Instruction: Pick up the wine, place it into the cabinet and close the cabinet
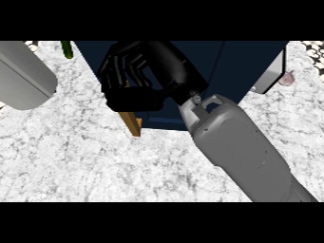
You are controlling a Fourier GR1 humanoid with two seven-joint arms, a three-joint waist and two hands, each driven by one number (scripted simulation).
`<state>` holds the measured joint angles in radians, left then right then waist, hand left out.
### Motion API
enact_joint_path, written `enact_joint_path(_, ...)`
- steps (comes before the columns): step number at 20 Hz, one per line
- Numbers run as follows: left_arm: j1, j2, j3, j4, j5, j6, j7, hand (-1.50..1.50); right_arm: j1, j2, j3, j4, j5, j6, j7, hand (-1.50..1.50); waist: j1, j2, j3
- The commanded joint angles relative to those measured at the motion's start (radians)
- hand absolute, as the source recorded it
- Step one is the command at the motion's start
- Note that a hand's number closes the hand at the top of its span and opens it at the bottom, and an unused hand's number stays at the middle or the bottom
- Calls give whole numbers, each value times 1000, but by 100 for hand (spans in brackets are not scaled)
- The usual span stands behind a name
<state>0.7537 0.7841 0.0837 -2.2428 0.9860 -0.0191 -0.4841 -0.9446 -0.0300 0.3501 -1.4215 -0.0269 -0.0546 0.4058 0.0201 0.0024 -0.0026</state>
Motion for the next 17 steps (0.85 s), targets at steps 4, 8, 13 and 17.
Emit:
enact_joint_path(4, -110, -64, -139, -44, -104, 117, 76, -150, -60, -45, -105, 164, -2, 68, -92, 150, -11, 2, 3)
enact_joint_path(8, -190, -83, -174, 23, -120, 130, 81, -150, -76, -95, -150, 255, -4, 103, -186, 150, -13, 10, 3)
enact_joint_path(13, -264, -105, -198, 56, -131, 164, 100, -150, -101, -120, -171, 313, 0, 113, -221, 150, -14, 13, 2)
enact_joint_path(17, -312, -134, -249, 97, -167, 187, 104, -150, -81, -104, -145, 346, 20, 109, -279, 150, -18, 14, 2)
